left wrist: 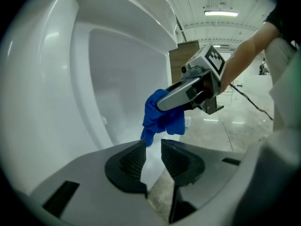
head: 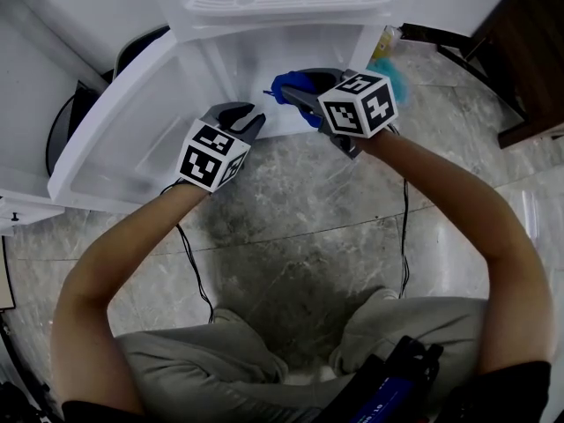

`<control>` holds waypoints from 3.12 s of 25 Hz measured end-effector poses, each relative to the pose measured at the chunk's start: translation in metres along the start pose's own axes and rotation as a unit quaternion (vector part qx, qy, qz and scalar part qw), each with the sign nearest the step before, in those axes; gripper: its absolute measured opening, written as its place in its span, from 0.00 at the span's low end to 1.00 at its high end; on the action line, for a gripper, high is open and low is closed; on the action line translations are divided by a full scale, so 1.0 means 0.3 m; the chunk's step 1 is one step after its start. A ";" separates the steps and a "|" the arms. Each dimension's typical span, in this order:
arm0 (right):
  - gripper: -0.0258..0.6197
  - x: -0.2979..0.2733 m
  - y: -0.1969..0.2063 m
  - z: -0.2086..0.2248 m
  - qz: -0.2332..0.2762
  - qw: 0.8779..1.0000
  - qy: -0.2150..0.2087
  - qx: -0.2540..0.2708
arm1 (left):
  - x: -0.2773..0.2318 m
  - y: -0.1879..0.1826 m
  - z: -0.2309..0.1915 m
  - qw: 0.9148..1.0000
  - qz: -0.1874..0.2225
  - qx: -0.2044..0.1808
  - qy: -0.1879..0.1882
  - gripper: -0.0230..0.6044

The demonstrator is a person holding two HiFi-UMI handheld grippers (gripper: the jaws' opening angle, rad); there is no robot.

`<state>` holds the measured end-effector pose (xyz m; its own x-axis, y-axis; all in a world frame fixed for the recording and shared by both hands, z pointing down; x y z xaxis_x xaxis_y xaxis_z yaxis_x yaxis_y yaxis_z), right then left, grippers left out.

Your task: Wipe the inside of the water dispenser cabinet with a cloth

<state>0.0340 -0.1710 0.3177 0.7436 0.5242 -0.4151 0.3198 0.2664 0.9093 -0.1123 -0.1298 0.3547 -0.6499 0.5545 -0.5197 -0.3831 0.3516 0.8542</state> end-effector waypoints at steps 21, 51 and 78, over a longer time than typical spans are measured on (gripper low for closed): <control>0.25 -0.532 0.107 0.031 -0.134 0.961 0.049 0.236 | -0.036 0.241 -0.002 0.997 -0.029 0.021 0.075 0.05; 0.24 -0.696 0.103 0.140 -0.182 0.912 0.088 0.356 | -0.003 0.303 -0.073 0.994 -0.028 0.078 0.071 0.05; 0.24 -0.458 0.032 0.049 -0.051 0.977 0.006 0.207 | -0.042 0.181 -0.037 0.994 -0.017 0.068 0.085 0.05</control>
<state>-0.0564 -0.2522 0.3841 0.6888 0.5227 -0.5023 0.6040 -0.0307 0.7964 -0.1320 -0.1261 0.4077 -0.7440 0.4092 -0.5282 -0.3214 0.4739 0.8198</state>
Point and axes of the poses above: the fingertips, and each gripper's own axes: x backward along the fingers, z to its right, y out of its underside, the point moved 7 cm from there along x, backward along the fingers, and after that the axes turned 7 degrees about x, right-handed, at the moved point
